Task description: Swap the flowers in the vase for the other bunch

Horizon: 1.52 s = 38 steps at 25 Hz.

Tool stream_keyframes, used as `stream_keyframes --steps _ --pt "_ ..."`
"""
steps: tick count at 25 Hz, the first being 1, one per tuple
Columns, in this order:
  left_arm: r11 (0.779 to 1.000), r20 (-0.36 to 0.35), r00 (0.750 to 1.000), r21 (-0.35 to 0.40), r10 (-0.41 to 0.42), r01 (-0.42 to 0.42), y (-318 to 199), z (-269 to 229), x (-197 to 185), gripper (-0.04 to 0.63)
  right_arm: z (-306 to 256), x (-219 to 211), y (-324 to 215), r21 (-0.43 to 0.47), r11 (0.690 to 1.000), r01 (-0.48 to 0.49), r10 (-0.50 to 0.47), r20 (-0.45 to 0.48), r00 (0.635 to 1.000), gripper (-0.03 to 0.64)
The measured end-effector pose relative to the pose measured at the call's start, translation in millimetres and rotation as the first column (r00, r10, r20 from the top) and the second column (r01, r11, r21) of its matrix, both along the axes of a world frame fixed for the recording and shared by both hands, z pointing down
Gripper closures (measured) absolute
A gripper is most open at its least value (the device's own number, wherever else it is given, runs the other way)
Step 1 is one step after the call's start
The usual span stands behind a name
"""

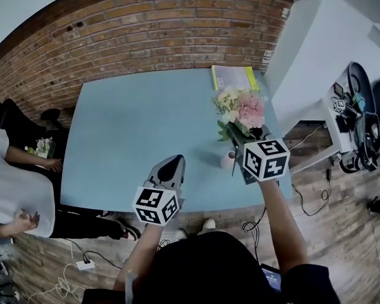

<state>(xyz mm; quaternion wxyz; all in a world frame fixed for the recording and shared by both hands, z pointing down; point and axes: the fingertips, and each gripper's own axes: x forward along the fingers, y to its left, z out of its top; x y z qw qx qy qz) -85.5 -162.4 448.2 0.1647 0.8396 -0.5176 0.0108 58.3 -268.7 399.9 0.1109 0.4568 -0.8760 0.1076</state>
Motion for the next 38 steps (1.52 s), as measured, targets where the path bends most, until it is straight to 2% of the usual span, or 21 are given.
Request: stream_keyframes --steps 13,21,38 --pt "1.000 0.012 1.000 0.011 -0.004 0.003 -9 -2 17 0.589 -21 25 -18 0.149 0.987 -0.059 0.049 0.070 0.996 0.430" --pt "1.000 0.030 0.999 0.010 -0.011 0.011 -14 -4 20 0.589 -29 30 -26 0.242 0.967 -0.082 0.058 0.105 0.993 0.430" --pt "1.000 0.058 0.998 -0.005 -0.016 0.016 -18 4 21 0.589 7 41 -32 0.289 0.949 -0.123 0.094 0.114 0.989 0.430"
